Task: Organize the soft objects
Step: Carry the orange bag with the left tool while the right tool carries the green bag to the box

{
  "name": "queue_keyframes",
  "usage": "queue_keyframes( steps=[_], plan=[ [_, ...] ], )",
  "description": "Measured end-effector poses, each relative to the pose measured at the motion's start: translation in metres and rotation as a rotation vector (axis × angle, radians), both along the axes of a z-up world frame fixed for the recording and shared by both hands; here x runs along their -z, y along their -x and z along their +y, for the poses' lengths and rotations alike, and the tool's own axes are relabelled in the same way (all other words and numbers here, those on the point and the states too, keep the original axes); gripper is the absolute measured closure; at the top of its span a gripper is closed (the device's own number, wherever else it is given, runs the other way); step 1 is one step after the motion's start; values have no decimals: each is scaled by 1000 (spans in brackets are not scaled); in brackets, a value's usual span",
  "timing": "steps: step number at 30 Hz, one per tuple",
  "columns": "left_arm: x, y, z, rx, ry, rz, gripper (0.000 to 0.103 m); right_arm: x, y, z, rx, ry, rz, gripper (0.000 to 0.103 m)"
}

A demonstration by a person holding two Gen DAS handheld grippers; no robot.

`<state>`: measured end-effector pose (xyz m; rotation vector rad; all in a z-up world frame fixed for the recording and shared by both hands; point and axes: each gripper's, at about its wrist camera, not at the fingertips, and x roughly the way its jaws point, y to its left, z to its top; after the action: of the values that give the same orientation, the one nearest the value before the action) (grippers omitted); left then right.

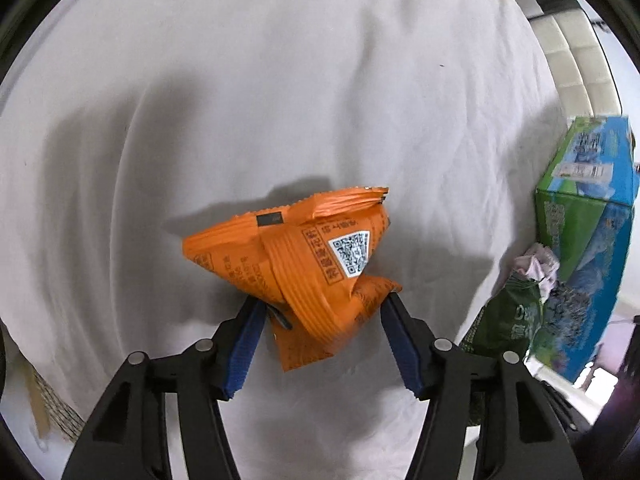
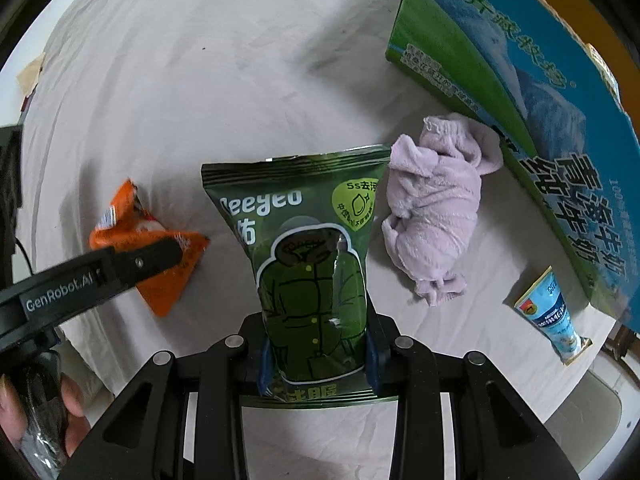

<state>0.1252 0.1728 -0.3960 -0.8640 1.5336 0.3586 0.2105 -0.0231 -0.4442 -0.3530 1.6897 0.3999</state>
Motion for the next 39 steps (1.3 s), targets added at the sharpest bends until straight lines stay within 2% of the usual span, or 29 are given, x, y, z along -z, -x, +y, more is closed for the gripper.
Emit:
queue_keyframes(
  steps=[5,8,10,12,14,16,19,22,25,27,28,32,35,39],
  plan=[
    [-12,-6,-16,95,-85,-32,63,4,1,4,12,5,-3,66],
    [-18,-9,-29,161,-123,-35,64,6,4,5,18,9,-10,66],
    [-23,-13,-36,174,-121,-42,62,4,2,10,15,8,-2,66],
    [-22,-12,-31,139,-78,-37,61,12,2,13,20,4,-1,66],
    [-18,-4,-7,68,16,-50,56,11,-2,16,24,3,1,66],
    [-13,0,7,-14,84,-68,55,11,-5,16,30,2,2,66],
    [-9,1,18,-89,110,-73,50,8,-8,16,36,-3,2,66],
    [-5,-8,15,-69,80,-53,46,7,-9,16,38,0,0,66],
    [-2,-21,10,-34,16,-46,46,9,-8,15,44,5,3,66],
    [-1,-27,9,-21,-18,-48,50,10,-7,14,46,9,4,66],
    [-2,-29,8,-16,-27,-53,56,11,-7,14,47,11,4,66],
    [-6,-39,-1,33,-84,-68,64,11,-5,13,47,12,1,66],
    [-20,-45,-15,115,-161,-92,66,9,-4,11,51,9,-14,66],
    [-46,-51,-49,287,-289,-149,67,-3,-1,4,75,-12,-42,66]
  ],
)
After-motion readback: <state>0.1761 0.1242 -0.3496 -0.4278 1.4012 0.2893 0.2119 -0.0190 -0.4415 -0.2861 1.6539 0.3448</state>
